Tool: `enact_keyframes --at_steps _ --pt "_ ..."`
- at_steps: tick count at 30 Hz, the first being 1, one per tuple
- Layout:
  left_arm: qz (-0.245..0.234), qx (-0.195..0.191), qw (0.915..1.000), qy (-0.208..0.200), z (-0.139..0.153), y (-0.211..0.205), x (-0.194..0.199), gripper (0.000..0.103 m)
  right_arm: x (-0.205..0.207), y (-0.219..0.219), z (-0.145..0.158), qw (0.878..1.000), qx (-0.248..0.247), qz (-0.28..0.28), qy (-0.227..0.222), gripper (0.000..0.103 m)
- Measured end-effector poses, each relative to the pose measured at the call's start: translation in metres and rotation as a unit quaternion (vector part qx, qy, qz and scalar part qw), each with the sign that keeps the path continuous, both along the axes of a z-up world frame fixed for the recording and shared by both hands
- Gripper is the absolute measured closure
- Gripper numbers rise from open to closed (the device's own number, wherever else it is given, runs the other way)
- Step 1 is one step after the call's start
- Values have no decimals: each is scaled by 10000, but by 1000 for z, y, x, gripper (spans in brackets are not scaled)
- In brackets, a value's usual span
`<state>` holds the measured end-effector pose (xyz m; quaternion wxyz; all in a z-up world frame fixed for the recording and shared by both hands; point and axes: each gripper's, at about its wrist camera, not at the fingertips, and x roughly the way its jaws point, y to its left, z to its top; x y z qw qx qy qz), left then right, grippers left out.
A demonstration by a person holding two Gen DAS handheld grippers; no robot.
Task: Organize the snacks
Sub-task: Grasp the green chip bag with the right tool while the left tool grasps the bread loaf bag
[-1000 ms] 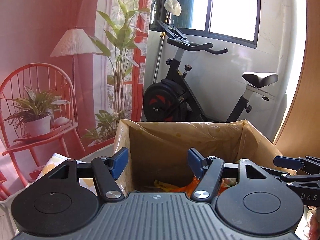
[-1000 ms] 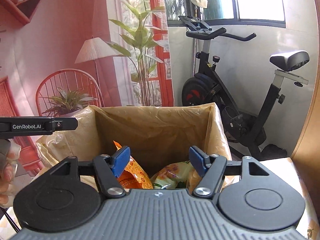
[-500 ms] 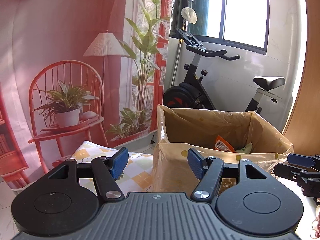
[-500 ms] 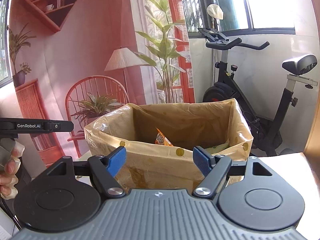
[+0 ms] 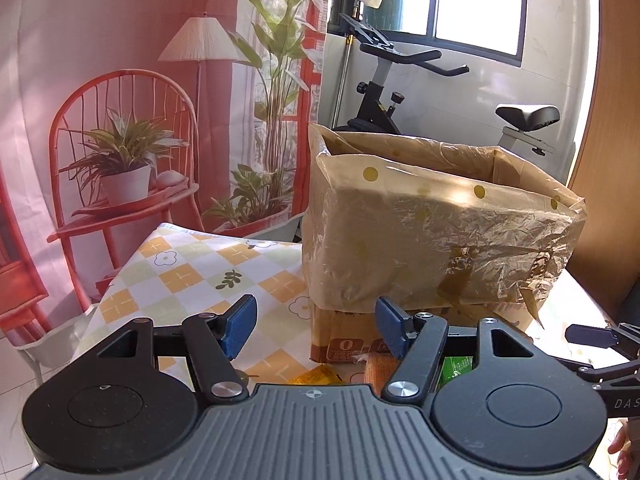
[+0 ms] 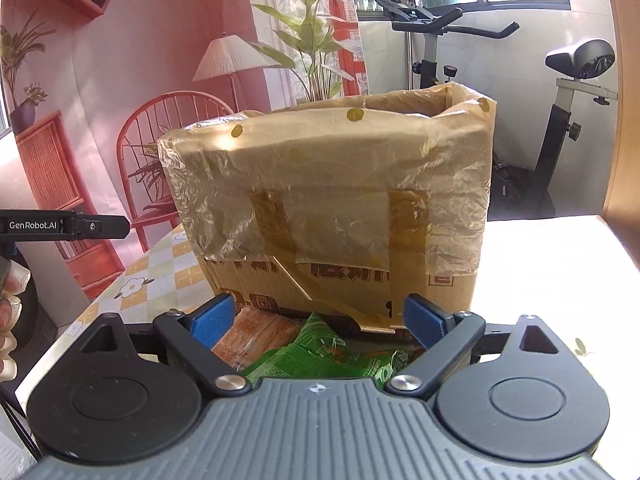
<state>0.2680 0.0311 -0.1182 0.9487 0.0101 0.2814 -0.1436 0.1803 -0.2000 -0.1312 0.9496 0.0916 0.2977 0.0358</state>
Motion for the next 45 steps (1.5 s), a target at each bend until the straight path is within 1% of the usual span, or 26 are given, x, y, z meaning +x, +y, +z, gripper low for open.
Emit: enact_keyframes --at_steps 1,6,9,15,17,18,21,23,25,28,30,33,36,38,39,40,41,42,45 --pt "-19 -11 10000 36 -4 0 -1 35 0 0 -6 9999 -1 -28 96 4" --pt "-78 -12 9997 244 -21 -2 -4 35 1 -6 -32 9985 159 -253 455 2" --pt "-95 -10 9995 291 -28 -2 -5 35 6 -10 -47 9965 291 -386 685 0" --pt "-100 -5 9991 401 -35 -6 0 35 21 -19 -67 9917 810 -478 872 0" --pt "-139 1 9990 428 -37 -8 -1 35 24 -18 -70 9904 899 -408 973 0" --pt "-152 5 9989 450 -39 -8 -1 35 25 -16 -72 9905 862 -372 1004 0" --pt "-175 18 9985 524 -45 -9 -2 35 23 -12 -71 9925 738 -303 921 1" --pt "-201 28 9982 572 -48 -9 -1 35 19 -11 -69 9937 699 -249 846 6" --pt "-245 33 9978 620 -52 -11 -1 35 13 -10 -64 9955 608 -147 711 13" --pt "-355 66 9970 679 -59 -15 0 35 2 -13 -58 9965 539 -157 626 17" --pt "-450 96 9963 732 -65 -23 2 35 -5 -18 -54 9964 619 -230 527 18" --pt "-648 131 9942 843 -77 -39 7 35 -14 -24 -49 9972 570 -286 389 18" --pt "-838 108 9923 904 -86 -58 15 35 -20 -29 -48 9974 550 -275 382 18" --pt "-940 30 9906 991 -92 -70 22 32 -22 -30 -50 9974 550 -276 368 18" --pt "-973 4 9889 1122 -96 -76 27 26 -23 -31 -51 9975 537 -274 365 18" --pt "-1009 -19 9866 1285 -102 -82 33 23 -23 -31 -53 9976 518 -272 362 18" --pt "-979 2 9867 1300 -106 -86 36 22 -24 -31 -53 9977 508 -277 357 18" --pt "-906 73 9885 1209 -107 -89 37 21 -26 -33 -54 9977 491 -295 355 18" --pt "-759 267 9896 1190 -113 -96 43 21 -29 -37 -54 9978 477 -339 320 18"
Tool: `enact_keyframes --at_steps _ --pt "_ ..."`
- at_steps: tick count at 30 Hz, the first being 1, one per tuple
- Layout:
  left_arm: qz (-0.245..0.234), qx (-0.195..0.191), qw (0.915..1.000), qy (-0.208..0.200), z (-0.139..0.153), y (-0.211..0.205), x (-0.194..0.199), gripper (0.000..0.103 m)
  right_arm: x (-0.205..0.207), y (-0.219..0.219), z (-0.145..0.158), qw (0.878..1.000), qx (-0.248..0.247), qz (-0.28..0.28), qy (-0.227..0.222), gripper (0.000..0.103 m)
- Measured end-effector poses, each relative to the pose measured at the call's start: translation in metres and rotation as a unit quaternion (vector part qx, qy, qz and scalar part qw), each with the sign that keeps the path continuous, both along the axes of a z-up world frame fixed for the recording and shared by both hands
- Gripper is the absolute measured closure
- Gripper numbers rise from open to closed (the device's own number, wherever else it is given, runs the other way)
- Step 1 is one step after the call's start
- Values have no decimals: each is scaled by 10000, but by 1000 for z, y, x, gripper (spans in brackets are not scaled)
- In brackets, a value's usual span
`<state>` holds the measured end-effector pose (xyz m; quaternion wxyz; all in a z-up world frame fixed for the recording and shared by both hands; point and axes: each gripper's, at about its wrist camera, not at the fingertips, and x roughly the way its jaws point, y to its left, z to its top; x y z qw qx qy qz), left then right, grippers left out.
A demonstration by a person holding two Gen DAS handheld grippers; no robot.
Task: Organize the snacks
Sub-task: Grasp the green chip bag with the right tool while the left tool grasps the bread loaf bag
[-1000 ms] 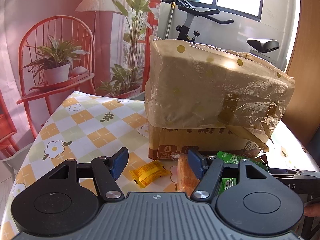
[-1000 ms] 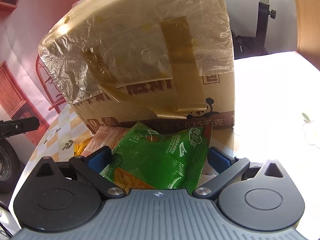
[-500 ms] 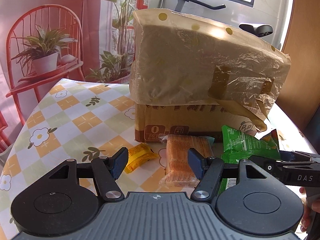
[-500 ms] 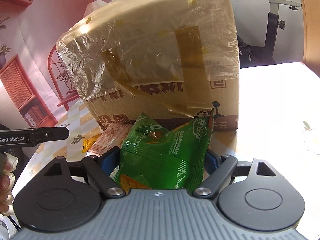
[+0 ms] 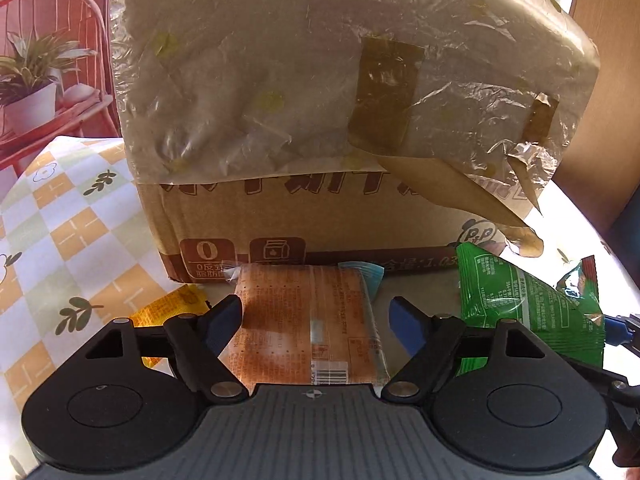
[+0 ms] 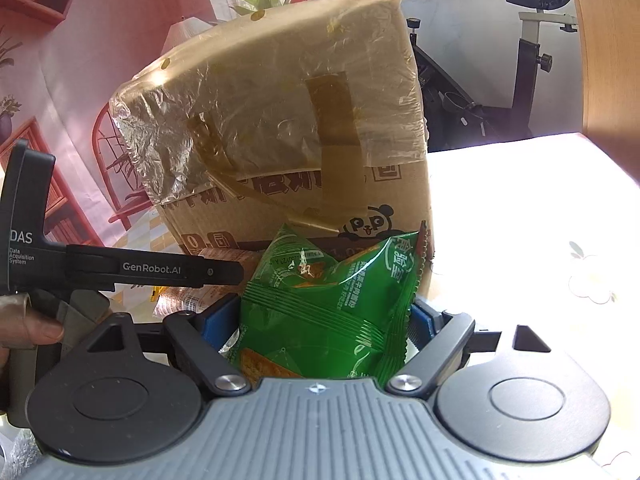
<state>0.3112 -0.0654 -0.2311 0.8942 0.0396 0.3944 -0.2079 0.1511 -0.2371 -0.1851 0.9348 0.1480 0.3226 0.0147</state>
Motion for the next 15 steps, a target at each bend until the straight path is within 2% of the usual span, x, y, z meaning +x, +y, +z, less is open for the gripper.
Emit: enact_keyframes --at_steps 4,8,10,15 --pt "47 321 9995 47 -11 -8 2 21 -2 -5 -1 9999 100 -77 -23 18" --pt "-17 323 9992 214 -23 -9 1 22 -3 -2 -2 9998 202 -38 -44 18" --pt "-55 405 9991 102 -24 -9 -3 28 -3 0 -2 9998 218 -18 -41 18" --pt "-42 229 9997 -83 -13 2 -20 30 -4 2 1 9998 189 35 -65 18"
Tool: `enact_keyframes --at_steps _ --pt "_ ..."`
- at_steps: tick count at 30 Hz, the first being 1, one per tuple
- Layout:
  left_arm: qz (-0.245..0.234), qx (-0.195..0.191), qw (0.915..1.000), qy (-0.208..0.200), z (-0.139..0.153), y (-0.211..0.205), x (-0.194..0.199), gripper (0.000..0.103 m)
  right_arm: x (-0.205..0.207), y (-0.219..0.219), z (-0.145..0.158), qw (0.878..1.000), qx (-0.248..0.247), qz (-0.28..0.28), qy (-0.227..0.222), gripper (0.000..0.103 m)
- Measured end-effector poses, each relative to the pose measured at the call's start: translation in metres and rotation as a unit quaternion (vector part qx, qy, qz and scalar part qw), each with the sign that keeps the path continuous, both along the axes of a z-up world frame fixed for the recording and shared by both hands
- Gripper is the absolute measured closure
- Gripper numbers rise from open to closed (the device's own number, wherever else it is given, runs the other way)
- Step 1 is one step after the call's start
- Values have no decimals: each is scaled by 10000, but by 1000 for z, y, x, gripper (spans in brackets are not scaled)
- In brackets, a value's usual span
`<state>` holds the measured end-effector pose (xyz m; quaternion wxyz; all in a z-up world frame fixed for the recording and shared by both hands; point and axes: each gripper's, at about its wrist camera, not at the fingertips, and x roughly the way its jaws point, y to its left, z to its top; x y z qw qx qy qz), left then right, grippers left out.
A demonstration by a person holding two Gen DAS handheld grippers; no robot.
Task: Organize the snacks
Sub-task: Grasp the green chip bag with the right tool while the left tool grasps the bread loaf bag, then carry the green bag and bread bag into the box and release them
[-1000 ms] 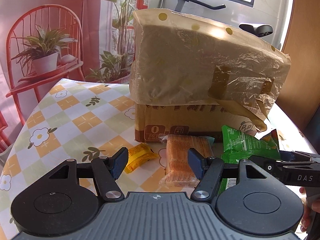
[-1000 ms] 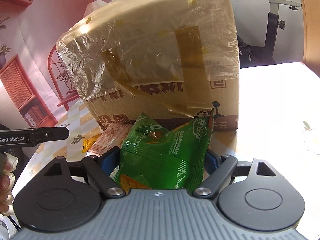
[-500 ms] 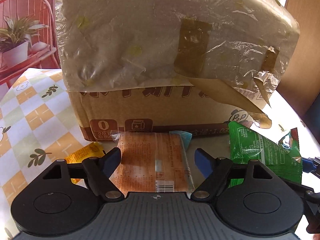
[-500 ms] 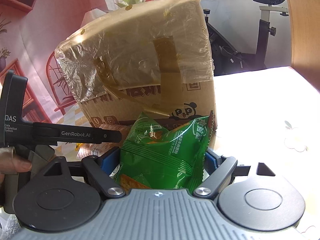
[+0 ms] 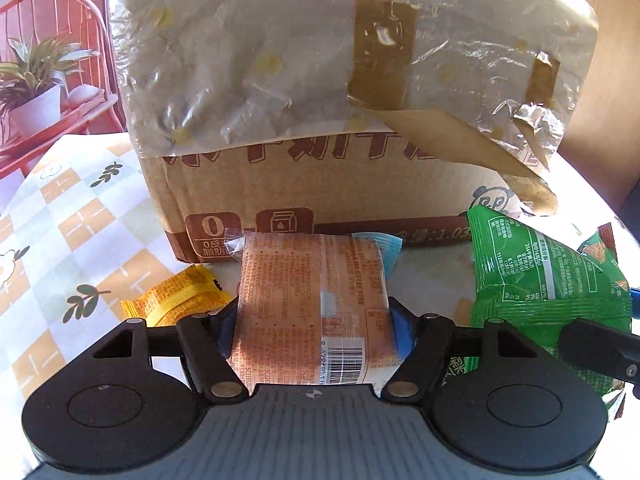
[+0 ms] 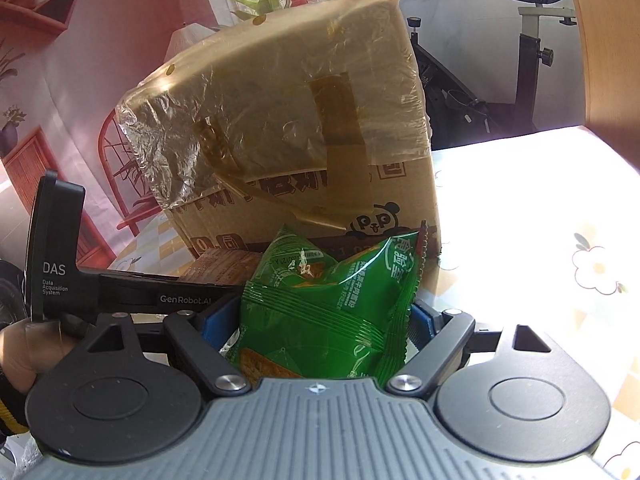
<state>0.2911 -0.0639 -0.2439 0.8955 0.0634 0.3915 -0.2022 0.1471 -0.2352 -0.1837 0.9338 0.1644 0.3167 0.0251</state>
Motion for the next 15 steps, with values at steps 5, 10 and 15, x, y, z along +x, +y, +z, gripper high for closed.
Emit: enact_keyframes --at_steps 5,10,15 --pt "222 -295 9990 -271 19 30 -37 30 -5 3 4 9999 18 74 -69 18" --pt "594 -444 9966 -350 30 61 -67 30 -7 11 8 9997 63 223 -111 18" --pt "830 -520 9936 -555 50 91 -83 30 -7 20 16 9990 95 385 -205 18"
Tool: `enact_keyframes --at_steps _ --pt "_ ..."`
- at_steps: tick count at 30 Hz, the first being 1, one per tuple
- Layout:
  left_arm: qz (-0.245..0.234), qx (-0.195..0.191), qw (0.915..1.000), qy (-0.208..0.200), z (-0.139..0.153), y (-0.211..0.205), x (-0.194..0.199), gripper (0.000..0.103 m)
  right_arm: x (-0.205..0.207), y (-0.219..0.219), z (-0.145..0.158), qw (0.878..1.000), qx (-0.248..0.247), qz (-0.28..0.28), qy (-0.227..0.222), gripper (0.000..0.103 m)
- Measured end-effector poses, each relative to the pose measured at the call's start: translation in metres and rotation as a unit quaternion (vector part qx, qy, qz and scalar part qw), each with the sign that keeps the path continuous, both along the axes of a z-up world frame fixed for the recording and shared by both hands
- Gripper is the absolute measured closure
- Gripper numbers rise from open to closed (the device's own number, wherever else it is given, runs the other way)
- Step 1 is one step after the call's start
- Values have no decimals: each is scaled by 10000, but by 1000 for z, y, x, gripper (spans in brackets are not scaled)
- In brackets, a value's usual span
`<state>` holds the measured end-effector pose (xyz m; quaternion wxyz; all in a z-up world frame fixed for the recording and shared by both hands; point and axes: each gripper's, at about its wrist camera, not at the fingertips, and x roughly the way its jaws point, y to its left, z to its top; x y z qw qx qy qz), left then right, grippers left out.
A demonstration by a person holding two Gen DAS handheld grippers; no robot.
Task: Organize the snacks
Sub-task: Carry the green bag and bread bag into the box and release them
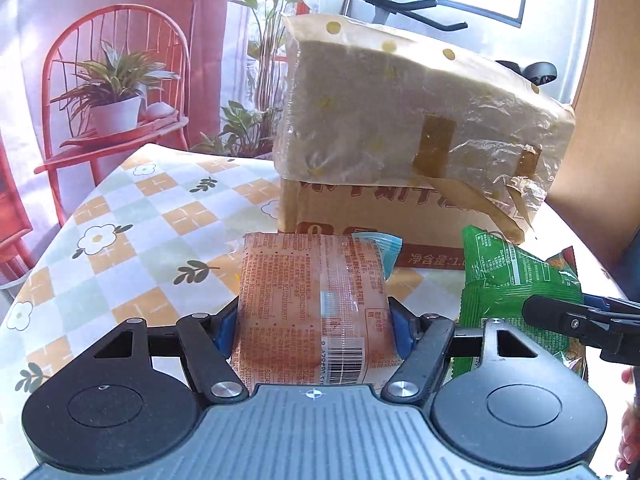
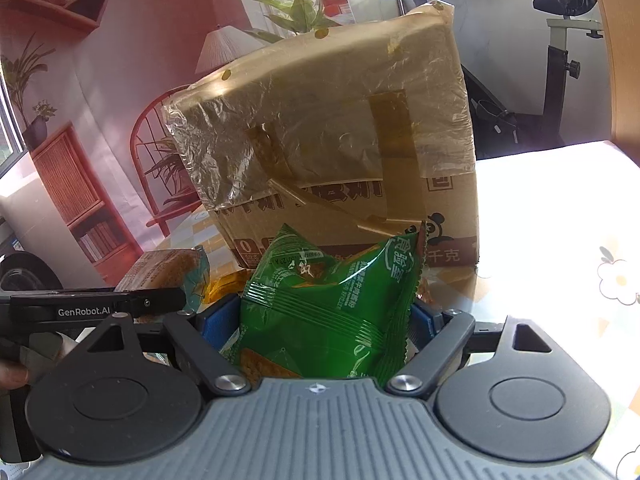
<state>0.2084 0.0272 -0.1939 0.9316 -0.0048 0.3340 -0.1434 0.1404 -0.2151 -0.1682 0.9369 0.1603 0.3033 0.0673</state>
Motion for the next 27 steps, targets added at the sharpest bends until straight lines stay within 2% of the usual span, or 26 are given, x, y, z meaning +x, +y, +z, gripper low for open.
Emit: enact_keyframes --at_steps 3,6,10,15,18,21,24,27 --pt "71 -23 9998 -166 15 8 -3 30 -1 4 9 9999 16 57 -114 18" --pt "26 -38 9987 -498 38 9 -5 30 -1 6 25 9993 59 144 -329 18" --pt "-55 -226 9948 -993 79 9 1 30 3 4 62 9960 -19 172 -876 18" --pt "-347 -192 9874 -1533 124 -13 26 30 21 -5 108 9880 -144 145 -1533 18" --pt "-441 -273 9834 -1738 145 -28 53 30 41 -12 128 9843 -320 112 -1731 18" --pt "-525 -142 9808 -1875 162 -55 87 30 73 -17 148 9787 -878 24 -1858 18" --pt "-587 -55 9827 -1757 169 -78 125 30 107 -20 159 9732 -1418 -169 -1804 18" --pt "-598 -31 9844 -1654 165 -93 158 30 143 -18 157 9579 -2308 -441 -1651 18"
